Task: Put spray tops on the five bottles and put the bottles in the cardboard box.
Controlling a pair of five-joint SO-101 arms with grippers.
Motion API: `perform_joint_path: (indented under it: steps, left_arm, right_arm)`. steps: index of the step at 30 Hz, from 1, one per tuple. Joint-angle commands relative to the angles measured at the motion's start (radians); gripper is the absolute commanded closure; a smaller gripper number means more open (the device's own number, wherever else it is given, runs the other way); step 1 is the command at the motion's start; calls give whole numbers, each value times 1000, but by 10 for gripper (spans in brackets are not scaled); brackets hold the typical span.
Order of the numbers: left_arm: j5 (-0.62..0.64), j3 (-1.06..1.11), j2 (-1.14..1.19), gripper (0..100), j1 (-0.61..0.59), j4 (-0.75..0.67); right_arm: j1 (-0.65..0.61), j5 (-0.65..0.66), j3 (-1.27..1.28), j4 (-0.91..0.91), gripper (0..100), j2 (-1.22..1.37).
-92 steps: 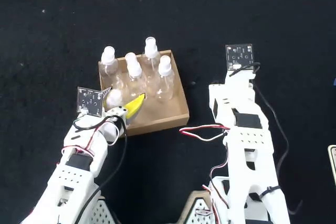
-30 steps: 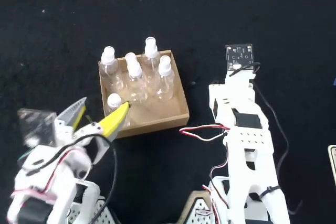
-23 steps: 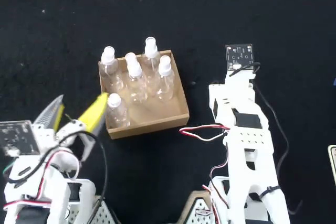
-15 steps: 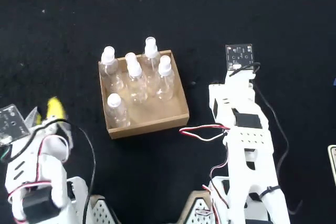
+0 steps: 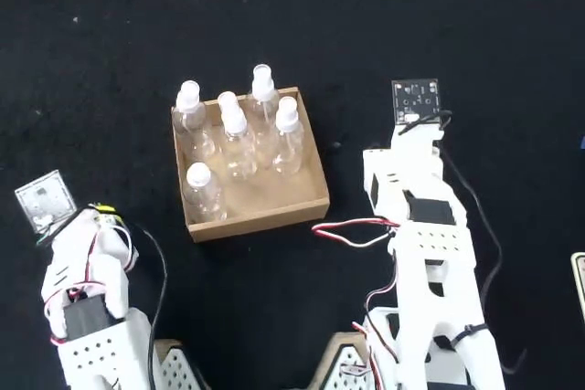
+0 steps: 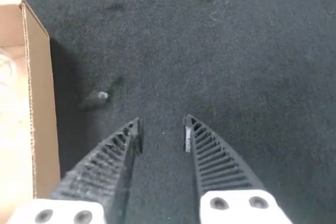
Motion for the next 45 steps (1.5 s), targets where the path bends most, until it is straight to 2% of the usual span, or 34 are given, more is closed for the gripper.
perform_joint_path:
  steps: [1, 4, 8, 11, 14, 19, 24, 27, 33, 35, 45]
  left_arm:
    - [-5, -47, -11, 970, 4, 97]
    - [-5, -65, -11, 970, 13, 166]
    - [-5, -42, -11, 970, 13, 184]
    - [-5, -5, -11, 970, 13, 178]
    - [-5, 25, -12, 970, 22, 178]
    - [-8, 56, -12, 971, 128, 181]
    - [-166, 59, -12, 971, 174, 187]
    - [-256, 59, -11, 971, 173, 190]
    - [-238, 59, -11, 970, 173, 331]
    - [-241, 59, -11, 970, 173, 330]
    - [-238, 59, -11, 970, 177, 330]
  right_arm:
    - [15, 2, -16, 8, 904, -30]
    - [43, 17, -42, 150, 992, -84]
    - [112, 28, -41, 333, 988, -205]
    - [109, 23, -5, 460, 987, -321]
    - [107, 23, 87, 489, 980, -458]
    - [109, 29, 302, 477, 943, -728]
    - [118, 23, 542, 488, 914, -1049]
    - [130, 25, 535, 644, 910, -1204]
    - [95, 23, 556, 741, 913, -1168]
    - [94, 23, 555, 790, 913, -1167]
    - [94, 25, 558, 789, 913, -1171]
